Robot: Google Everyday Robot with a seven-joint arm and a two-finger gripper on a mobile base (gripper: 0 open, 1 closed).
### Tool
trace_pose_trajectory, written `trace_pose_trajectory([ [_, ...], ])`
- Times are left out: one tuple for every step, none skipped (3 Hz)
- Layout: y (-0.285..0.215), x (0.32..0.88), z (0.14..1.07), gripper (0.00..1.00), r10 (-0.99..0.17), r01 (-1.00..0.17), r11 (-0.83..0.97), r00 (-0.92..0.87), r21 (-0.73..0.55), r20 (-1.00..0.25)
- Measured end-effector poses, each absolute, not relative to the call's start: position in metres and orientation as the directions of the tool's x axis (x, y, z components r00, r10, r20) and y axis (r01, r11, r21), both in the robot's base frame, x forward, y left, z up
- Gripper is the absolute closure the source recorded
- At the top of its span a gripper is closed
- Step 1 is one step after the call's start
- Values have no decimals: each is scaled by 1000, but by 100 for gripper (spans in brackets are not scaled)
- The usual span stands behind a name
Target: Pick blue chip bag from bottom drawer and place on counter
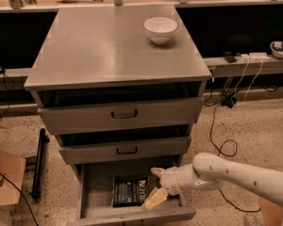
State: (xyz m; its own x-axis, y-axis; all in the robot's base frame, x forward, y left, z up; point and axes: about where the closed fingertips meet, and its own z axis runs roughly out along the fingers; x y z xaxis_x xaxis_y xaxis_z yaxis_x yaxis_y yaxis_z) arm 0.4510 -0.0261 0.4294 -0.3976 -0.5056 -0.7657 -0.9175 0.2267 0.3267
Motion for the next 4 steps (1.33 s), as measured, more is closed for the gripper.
trace_pose_trajectory([
  [-33,461,379,0,-447,-916,147,-399,374,-801],
  [-33,469,358,0,-402,-904,147,-426,402,-811],
  [-28,483,327,0,-436,-890,211,-456,404,-776],
  [-16,510,273,0,-493,-895,262,-446,361,-747],
])
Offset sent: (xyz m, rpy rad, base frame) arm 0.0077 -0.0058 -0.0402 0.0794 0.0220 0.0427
